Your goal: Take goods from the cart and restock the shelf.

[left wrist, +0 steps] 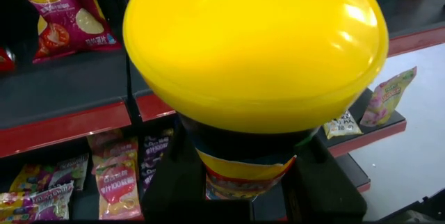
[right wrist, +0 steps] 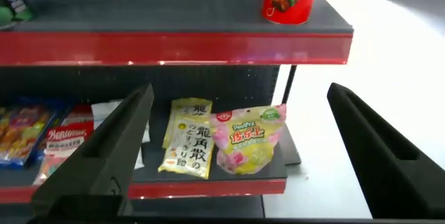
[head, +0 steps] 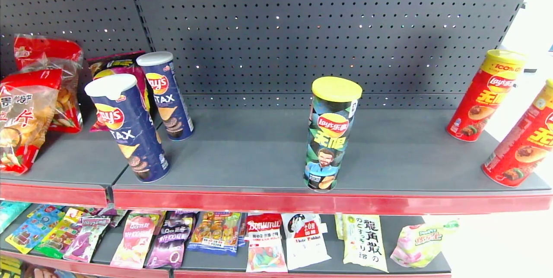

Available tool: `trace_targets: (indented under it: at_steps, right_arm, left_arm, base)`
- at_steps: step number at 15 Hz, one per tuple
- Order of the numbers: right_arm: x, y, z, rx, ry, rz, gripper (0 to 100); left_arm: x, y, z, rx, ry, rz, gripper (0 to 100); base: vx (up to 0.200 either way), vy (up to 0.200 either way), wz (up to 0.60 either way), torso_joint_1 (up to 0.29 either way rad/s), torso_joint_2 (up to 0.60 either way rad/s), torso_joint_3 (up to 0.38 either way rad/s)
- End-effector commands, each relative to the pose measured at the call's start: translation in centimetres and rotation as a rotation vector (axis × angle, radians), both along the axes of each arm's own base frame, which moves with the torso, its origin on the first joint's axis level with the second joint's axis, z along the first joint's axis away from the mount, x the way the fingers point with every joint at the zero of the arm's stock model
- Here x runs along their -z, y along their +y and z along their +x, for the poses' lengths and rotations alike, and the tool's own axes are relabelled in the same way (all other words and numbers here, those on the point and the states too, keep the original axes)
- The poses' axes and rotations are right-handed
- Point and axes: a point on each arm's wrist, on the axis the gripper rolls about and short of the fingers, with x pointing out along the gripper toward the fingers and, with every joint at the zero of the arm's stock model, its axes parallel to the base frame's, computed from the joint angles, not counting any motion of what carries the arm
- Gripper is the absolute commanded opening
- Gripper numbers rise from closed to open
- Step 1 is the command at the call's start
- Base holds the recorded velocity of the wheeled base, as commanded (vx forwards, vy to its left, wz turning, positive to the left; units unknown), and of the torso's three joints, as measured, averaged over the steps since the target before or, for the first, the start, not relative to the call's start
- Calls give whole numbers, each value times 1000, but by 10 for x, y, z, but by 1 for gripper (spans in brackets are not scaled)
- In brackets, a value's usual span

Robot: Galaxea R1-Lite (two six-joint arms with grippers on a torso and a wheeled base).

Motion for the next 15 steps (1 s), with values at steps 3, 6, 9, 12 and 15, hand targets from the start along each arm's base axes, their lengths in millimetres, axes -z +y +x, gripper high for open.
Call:
trace_targets:
  at_steps: [3,6,9,12,15]
  right_arm:
    - [0,1,2,-52,38,7,100]
    - [1,1,0,-38,5,29,100]
    - [1,1,0,-32,3,32,100]
    - [1,1,0,-35,3,29,100]
    - [1,1,0,-40,5,34,100]
  left_arm:
    - [2,0,0,1,6,-1,0]
    - [2,0,0,0,2,0,0]
    - [3,0,-3,0,-11,1,0]
    - [2,0,-2,0,-9,1,0]
    - [2,0,-2,0,-8,0,0]
  base:
    - [0,0,0,0,0,0]
    - [0,0,0,0,0,0]
    - [0,0,0,0,0,0]
    - [0,0,0,0,0,0]
    - [0,0,-600,4,2,1]
